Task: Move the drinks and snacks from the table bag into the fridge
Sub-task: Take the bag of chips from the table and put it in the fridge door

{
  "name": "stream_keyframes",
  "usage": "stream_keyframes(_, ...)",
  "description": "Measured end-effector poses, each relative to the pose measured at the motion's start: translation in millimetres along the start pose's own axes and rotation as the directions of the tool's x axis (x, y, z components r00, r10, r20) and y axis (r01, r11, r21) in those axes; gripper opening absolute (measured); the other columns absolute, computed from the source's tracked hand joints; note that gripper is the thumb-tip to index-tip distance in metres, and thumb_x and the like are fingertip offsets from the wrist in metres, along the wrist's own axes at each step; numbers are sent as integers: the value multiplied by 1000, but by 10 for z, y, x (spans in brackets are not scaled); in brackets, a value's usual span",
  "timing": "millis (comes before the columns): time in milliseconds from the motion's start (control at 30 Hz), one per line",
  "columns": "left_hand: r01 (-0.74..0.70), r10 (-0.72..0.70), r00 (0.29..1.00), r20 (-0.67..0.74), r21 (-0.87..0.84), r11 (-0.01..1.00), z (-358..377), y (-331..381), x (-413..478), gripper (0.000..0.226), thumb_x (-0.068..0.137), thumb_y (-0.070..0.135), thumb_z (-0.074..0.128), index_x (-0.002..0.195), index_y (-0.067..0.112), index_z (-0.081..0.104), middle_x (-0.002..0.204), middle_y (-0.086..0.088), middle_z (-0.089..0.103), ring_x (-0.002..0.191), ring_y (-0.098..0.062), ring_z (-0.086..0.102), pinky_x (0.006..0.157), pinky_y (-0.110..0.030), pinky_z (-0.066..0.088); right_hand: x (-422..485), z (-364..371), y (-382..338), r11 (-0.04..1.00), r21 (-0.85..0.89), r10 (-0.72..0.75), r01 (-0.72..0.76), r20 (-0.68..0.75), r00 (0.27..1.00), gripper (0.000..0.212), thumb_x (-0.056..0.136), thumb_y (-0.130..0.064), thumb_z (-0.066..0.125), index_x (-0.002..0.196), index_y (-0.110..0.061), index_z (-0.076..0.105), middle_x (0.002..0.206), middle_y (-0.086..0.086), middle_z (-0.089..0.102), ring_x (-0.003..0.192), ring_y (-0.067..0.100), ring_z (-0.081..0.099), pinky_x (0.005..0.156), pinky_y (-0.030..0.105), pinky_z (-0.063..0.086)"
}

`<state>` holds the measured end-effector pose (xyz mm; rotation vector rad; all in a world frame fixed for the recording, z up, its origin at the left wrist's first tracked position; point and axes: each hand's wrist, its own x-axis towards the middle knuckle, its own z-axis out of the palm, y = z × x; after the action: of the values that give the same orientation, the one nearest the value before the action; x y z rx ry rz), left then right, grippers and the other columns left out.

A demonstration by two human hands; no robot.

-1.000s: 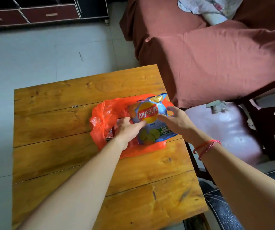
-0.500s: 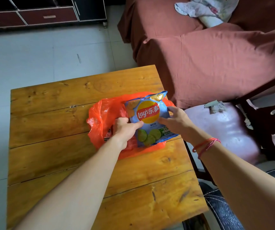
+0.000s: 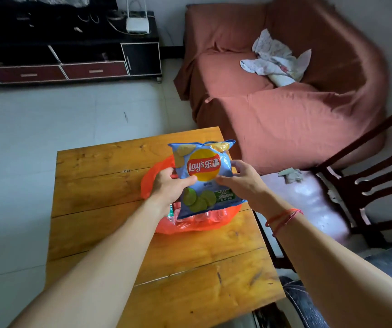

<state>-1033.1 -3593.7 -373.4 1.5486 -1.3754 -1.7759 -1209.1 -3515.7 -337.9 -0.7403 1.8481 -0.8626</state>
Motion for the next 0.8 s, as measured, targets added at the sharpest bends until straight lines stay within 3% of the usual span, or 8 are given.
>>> stream_keyframes(133, -61, 61, 998, -10, -40, 997, -262, 319, -394, 31, 76, 21, 83, 101, 23, 64, 100, 6, 71, 94, -13, 65, 73, -28, 52, -414, 32, -384, 998, 56, -38, 38, 11, 999, 37, 84, -4, 77, 117, -14, 62, 78, 3, 70, 50, 3, 64, 39, 16, 42)
stream_keyframes(300, -158, 156, 987, -43, -56, 986, -698, 818, -968, 61, 62, 39, 88, 114, 21, 61, 109, 1, 72, 98, -21, 68, 84, -44, 58, -903, 125, -959, 986, 115, -127, 121, 42, 991, 51, 78, -5, 82, 122, -17, 60, 106, 21, 74, 83, 29, 72, 64, 34, 57)
stream_keyframes(400, -255, 251, 966, -65, -55, 965, -1003, 1101, -1315, 33, 76, 23, 83, 102, 23, 64, 100, 1, 74, 89, -20, 70, 77, -41, 60, -1197, 194, -1319, 973, 142, -201, 183, 123, 972, 51, 81, -4, 79, 127, -17, 61, 112, 20, 73, 90, 30, 73, 64, 33, 58)
stream_keyframes(500, -344, 340, 937, -82, -26, 939, -1314, 1357, -1654, 29, 78, 20, 82, 101, 23, 66, 95, 3, 75, 86, -20, 71, 71, -40, 60, -1477, 296, -1661, 960, 112, -275, 257, 195, 942, 44, 84, -7, 76, 124, -20, 65, 112, 15, 74, 92, 26, 73, 68, 32, 57)
stream_keyframes(567, -394, 390, 917, -89, -33, 919, -1526, 1503, -1855, 31, 78, 17, 82, 104, 21, 66, 94, 2, 76, 86, -19, 73, 67, -35, 58, -1663, 386, -1889, 947, 111, -319, 302, 205, 925, 40, 84, -5, 75, 120, -21, 65, 105, 10, 75, 85, 19, 73, 66, 29, 55)
stream_keyframes(700, -487, 478, 869, -128, -43, 872, -1884, 1752, -2252, 29, 77, 9, 81, 100, 20, 68, 90, 3, 76, 80, -13, 73, 63, -25, 56, -1997, 571, -2265, 900, 124, -436, 419, 212, 874, 33, 87, 3, 71, 113, -15, 62, 81, 0, 69, 53, 7, 61, 44, 21, 40)
stream_keyframes(733, -510, 500, 854, -141, -44, 859, -1953, 1804, -2342, 28, 77, 7, 81, 99, 19, 68, 89, 4, 76, 78, -10, 73, 62, -23, 56, -2081, 611, -2346, 887, 138, -461, 441, 205, 864, 34, 87, 7, 69, 114, -12, 61, 80, 1, 70, 53, 6, 62, 42, 21, 43)
stream_keyframes(800, -541, 528, 834, -159, -46, 840, -2084, 1893, -2515, 29, 78, 3, 79, 101, 16, 68, 89, 5, 76, 77, -7, 73, 62, -20, 55, -2201, 673, -2487, 869, 148, -494, 473, 206, 844, 39, 86, 8, 69, 118, -13, 60, 96, 7, 74, 73, 13, 73, 59, 28, 59)
